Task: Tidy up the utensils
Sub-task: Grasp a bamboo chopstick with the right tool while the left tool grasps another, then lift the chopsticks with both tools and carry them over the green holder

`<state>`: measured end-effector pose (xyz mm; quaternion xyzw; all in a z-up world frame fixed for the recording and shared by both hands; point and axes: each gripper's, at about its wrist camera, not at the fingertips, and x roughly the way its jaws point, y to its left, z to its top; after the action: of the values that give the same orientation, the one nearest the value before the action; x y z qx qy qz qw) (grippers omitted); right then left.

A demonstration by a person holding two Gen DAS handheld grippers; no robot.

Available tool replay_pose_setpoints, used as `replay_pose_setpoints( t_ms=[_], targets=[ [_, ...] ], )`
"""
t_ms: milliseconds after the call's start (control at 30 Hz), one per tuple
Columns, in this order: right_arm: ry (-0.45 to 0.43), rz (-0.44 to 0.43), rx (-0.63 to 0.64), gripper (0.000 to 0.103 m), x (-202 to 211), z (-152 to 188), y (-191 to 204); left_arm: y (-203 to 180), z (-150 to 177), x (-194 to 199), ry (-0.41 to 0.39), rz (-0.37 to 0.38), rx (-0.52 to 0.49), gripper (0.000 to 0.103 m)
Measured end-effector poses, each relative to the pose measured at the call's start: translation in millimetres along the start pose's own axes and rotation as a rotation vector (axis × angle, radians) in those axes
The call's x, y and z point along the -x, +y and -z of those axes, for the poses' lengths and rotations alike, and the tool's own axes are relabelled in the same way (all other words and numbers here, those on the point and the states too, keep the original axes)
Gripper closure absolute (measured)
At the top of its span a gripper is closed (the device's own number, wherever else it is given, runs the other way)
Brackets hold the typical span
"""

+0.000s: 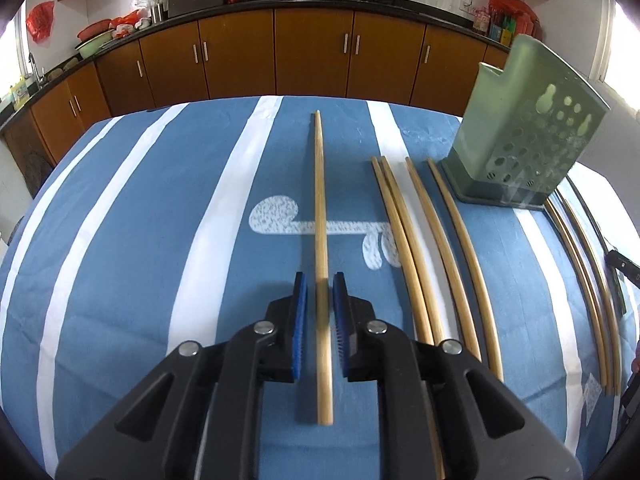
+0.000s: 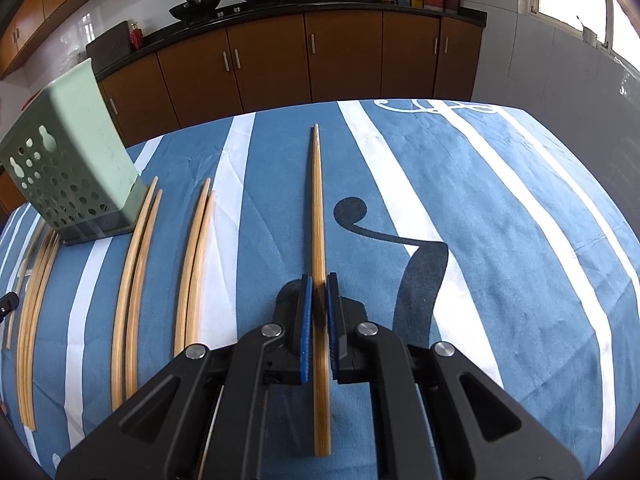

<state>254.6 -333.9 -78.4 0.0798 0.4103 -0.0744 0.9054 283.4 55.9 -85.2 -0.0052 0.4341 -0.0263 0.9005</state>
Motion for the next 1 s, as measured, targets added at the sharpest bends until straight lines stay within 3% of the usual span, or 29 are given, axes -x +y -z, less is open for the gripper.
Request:
replay_pose_setpoints(
  t_ms=[500,733,833,1000],
  targets=[
    [0.002,-0.003,0.024,0.095,18,22,3,-1,20,15,-0.005,0.008,-0.015,0.088],
    [0.006,-0.01,0.029,0.095,22,27,1,-5,27,19,-0.002,-0.009,-0.054,0.095],
    [-0.028,-0.02,0.011,0.095,35,28,-3,-3,28,24,0.007,-0.007,-0.05,0.095],
    [-0.104,-0.032,-0.003,0.095,62,20,-10,2,22,46,-0.049,-0.003,-0.028,0.095]
  ],
)
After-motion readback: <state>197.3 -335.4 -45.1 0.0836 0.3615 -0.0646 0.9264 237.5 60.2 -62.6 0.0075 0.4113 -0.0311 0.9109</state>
